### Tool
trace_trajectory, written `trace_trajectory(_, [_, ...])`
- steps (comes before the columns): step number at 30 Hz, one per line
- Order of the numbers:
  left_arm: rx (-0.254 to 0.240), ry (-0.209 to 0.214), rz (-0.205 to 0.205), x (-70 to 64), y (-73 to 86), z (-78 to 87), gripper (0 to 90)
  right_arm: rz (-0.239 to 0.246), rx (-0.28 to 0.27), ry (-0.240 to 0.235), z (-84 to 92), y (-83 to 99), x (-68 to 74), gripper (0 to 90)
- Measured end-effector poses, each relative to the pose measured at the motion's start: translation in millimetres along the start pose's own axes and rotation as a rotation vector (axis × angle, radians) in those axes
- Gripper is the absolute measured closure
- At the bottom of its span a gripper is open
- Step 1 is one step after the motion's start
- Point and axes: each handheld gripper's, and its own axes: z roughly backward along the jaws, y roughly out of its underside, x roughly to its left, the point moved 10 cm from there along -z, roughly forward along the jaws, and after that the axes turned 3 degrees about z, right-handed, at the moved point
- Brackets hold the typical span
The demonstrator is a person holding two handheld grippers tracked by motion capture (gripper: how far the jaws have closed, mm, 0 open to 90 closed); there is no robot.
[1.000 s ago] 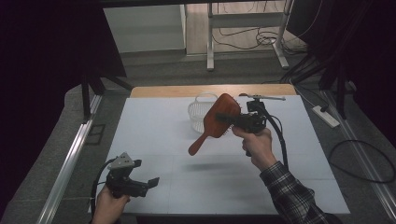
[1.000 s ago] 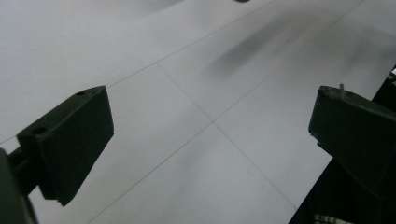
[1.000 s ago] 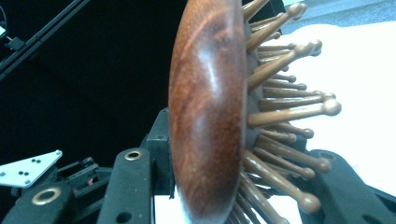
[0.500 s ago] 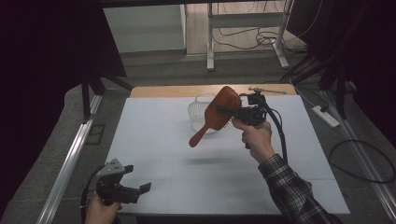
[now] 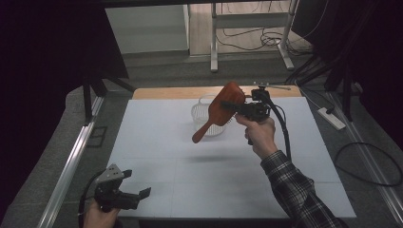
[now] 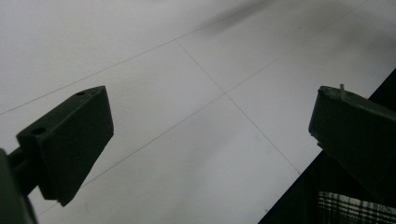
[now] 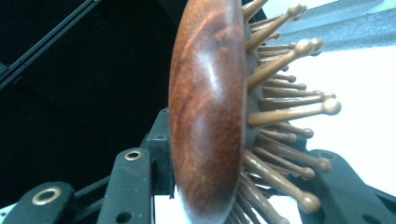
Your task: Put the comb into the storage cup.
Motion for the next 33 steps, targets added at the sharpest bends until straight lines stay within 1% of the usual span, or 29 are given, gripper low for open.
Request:
trace_trajectory(3, [0.003,-0.006,-0.003,0.0,0.4,0.2,0.7,-0.001,-0.006,0.006,-0.5,-3.8,-1.5,54.0])
trace_trajectory(16, [0.004,-0.003,0.002,0.5,1.1,0.4,0.8,-0.003,-0.027,0.027,-2.5,-21.0,-8.0,54.0])
trace_trajectory(30, [0.006,0.004,0.005,0.4,1.3,-0.1,0.7,-0.007,-0.048,0.056,-10.2,-39.0,-16.1,54.0])
trace_trajectory(33, [0.007,-0.001,0.003,0.6,1.3,-0.1,0.5,-0.009,-0.054,0.064,-11.7,-42.8,-18.8,54.0])
